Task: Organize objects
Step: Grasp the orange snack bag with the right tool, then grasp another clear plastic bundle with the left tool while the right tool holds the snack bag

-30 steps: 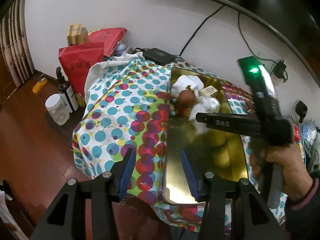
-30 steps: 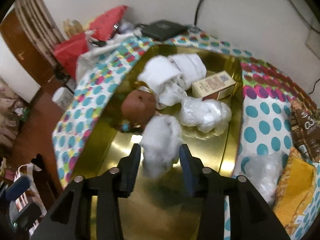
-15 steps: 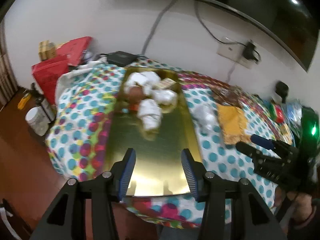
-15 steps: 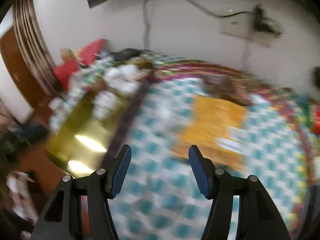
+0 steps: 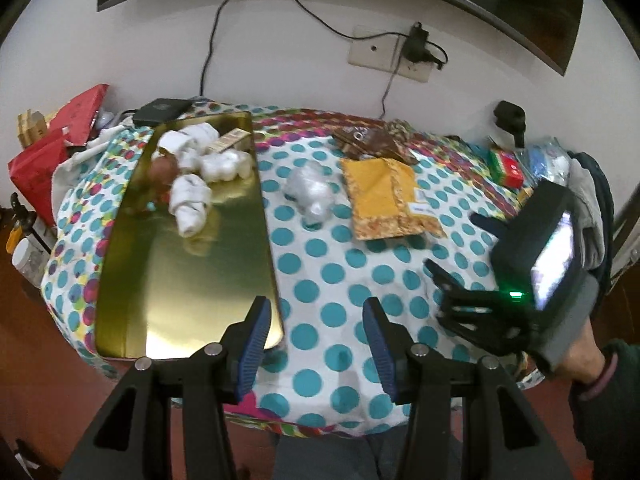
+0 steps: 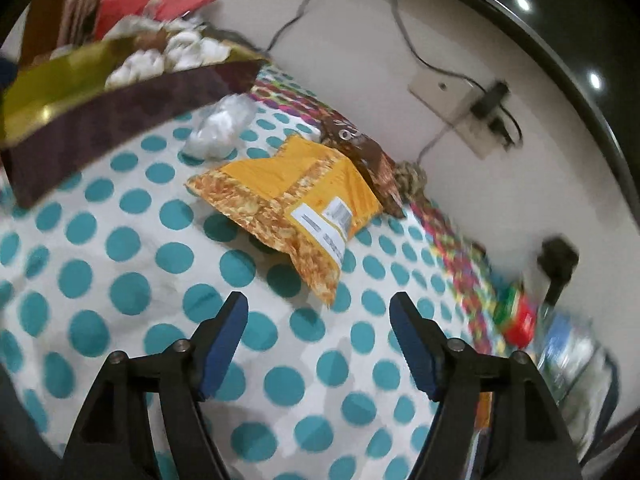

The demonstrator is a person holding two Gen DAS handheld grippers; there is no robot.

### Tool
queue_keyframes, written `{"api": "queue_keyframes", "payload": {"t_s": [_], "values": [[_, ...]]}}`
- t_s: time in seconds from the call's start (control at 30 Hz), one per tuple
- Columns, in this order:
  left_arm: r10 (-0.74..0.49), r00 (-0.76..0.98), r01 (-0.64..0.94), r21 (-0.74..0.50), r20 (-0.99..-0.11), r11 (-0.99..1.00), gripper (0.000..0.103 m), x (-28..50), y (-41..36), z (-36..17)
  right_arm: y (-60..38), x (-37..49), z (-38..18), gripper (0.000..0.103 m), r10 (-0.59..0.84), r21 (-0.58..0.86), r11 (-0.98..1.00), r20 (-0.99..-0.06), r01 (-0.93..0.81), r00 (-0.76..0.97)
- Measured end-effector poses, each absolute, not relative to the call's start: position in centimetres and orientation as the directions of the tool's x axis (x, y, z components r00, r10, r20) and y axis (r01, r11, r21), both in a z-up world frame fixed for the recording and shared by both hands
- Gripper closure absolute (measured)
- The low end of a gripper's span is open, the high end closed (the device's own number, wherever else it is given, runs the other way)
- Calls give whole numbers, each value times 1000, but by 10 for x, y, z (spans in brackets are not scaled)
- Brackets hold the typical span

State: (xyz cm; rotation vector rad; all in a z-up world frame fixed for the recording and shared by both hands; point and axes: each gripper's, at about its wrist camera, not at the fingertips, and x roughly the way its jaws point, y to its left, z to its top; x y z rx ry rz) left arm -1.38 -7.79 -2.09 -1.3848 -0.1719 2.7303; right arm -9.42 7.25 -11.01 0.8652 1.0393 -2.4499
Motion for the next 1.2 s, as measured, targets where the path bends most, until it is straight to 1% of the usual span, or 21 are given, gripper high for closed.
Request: {"api": "queue_keyframes", "payload": {"t_s": [0.17,0.4,0.43,0.47,0.53,0.6,0.63,0.7,0.77,1.0,1.07,1.13,1.2], "values": [[122,-569,-26,-130,-814,-991,54,-17,-69,-29,53,-106,-122,33,-82,-594,-606,-615,529,-784],[130,-532,-29,-136,-837,-990,54,-29,-62,-44,33,-134,-122,33,-124,-613,-584,-582,533,-804],[129,-530,-29,-135,-838,-990,54,-32,-60,-45,31,-137,-123,35,-127,-612,-585,-579,532,-805],[129,-530,-29,-134,-838,-991,54,-34,-59,-46,29,-141,-123,39,-136,-604,-587,-582,538,-802],[131,-527,-36,-132,-840,-991,54,-41,-54,-49,26,-150,-125,55,-128,-608,-588,-581,533,-804],[138,-531,-40,-138,-836,-990,54,-46,-51,-51,28,-155,-126,60,-130,-614,-598,-561,516,-817],[140,-530,-41,-139,-837,-989,54,-50,-49,-53,32,-158,-121,63,-144,-589,-617,-567,522,-811],[145,-536,-41,-145,-832,-989,54,-57,-45,-56,43,-163,-114,64,-177,-531,-661,-575,530,-798],[143,-548,-45,-141,-824,-989,54,-66,-39,-59,54,-166,-108,69,-193,-487,-699,-577,524,-793],[94,-548,6,-116,-831,-993,54,-105,-28,-70,93,-173,-95,70,-204,-387,-787,-573,481,-794],[64,-543,36,-100,-837,-994,54,-117,-27,-74,105,-175,-93,70,-207,-349,-809,-584,473,-785],[60,-550,40,-97,-833,-994,54,-129,-26,-77,117,-177,-91,69,-214,-306,-833,-592,462,-777],[23,-561,60,-69,-828,-996,54,-140,-26,-79,127,-179,-90,70,-217,-270,-852,-598,449,-772]]}}
